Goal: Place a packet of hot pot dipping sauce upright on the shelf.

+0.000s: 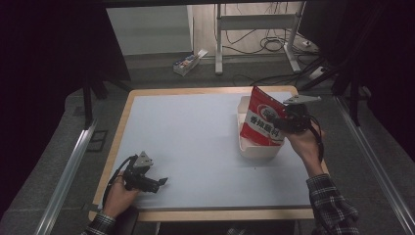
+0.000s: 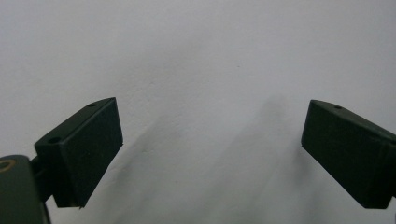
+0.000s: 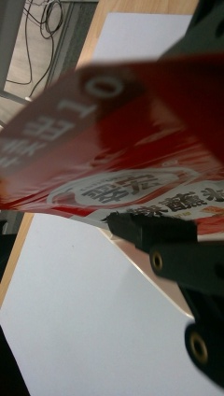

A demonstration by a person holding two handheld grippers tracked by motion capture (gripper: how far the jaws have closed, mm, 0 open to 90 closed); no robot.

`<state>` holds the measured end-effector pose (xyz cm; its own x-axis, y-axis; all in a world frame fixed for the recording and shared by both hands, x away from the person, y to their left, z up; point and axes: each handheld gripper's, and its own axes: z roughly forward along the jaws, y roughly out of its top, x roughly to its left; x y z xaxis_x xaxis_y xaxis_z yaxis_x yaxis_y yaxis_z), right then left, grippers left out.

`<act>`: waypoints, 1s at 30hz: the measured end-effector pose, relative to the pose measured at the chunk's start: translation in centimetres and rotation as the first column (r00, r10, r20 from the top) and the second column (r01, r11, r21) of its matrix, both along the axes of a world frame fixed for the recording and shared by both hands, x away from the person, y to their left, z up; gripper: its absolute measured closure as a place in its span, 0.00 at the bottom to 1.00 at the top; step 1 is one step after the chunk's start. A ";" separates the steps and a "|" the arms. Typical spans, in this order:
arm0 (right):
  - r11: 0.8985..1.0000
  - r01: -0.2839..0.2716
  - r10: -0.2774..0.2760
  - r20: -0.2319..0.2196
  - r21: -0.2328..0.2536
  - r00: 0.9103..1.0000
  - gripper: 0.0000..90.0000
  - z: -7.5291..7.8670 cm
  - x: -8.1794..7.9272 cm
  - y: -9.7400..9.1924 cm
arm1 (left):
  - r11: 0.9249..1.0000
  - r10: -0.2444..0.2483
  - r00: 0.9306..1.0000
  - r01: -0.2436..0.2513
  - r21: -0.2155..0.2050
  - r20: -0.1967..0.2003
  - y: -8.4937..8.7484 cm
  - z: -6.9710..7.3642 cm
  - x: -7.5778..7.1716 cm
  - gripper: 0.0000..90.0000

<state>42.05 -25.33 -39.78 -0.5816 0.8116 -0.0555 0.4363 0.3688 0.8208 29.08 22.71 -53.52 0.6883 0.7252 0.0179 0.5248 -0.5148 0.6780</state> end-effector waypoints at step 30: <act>0.997 -0.030 0.032 -0.018 0.077 0.999 0.19 0.3 -1.5 -1.7 | 0.999 0.000 1.000 0.000 -0.037 0.000 0.2 0.2 0.0 0.05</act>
<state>40.51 -27.02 -39.44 -0.6070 0.7945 0.0177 0.4412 0.3184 0.8390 29.09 22.94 -53.32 0.6881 0.7256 -0.0089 0.5249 -0.4892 0.6965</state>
